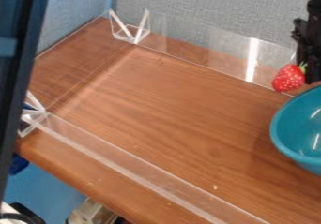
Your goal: Put the strawberry in the blue bowl
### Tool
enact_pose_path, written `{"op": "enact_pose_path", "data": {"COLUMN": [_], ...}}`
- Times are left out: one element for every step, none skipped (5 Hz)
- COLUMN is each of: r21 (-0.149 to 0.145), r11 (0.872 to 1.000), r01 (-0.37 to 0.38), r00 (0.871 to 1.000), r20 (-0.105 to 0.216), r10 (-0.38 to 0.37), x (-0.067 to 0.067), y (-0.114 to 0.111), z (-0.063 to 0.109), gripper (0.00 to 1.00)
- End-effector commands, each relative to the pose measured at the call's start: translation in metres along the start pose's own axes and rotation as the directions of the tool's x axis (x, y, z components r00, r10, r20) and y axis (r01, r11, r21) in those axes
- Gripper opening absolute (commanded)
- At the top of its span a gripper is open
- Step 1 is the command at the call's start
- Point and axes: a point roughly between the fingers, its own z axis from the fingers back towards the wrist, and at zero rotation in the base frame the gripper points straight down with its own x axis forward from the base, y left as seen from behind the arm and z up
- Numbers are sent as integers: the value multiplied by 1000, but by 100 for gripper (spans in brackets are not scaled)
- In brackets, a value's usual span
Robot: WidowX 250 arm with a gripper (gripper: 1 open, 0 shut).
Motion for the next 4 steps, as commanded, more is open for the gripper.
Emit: {"op": "enact_pose_path", "data": {"r21": [57, 65, 78, 91], "r11": [998, 997, 995, 992], "r01": [39, 53, 67, 82], "r00": [994, 992, 990, 988], "r20": [102, 107, 116, 123], "r10": [-45, -59, -76, -93], "x": [15, 16, 17, 18], "y": [-2, -3, -3, -4], "z": [42, 42, 46, 49], "gripper": [0, 0, 0, 0]}}
